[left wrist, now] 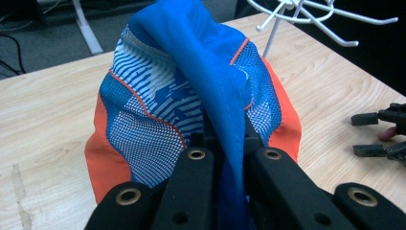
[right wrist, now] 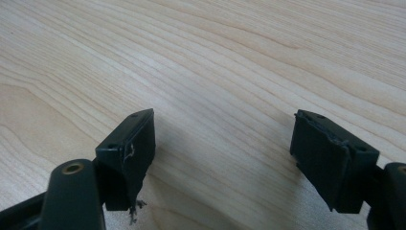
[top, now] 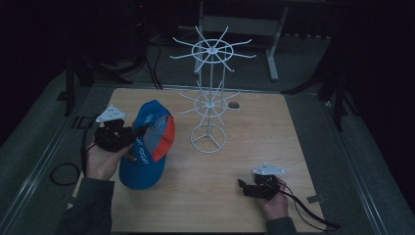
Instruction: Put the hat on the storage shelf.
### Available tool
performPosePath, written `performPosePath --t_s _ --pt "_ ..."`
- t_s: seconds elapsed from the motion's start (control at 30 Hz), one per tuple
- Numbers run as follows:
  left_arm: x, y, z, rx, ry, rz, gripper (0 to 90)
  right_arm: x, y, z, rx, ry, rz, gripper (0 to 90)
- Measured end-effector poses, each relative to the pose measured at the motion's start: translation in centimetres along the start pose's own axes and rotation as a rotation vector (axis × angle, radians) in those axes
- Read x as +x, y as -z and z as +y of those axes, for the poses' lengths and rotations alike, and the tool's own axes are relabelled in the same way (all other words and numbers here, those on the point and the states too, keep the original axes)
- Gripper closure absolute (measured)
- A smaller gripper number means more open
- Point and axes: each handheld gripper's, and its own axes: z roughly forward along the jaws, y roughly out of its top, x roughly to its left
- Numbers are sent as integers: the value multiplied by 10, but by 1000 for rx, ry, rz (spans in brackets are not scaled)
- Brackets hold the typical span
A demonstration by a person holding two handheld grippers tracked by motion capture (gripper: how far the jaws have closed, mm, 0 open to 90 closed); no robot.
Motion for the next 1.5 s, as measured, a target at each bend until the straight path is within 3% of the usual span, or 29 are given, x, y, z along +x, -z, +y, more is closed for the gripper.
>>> performPosePath --t_s 0.5,1.5 --pt "-1 15 18 -48 -45 -11 895 0 0 0 0 2 0 235" --pt "1 37 44 -145 -93 -66 896 0 0 0 0 2 0 235"
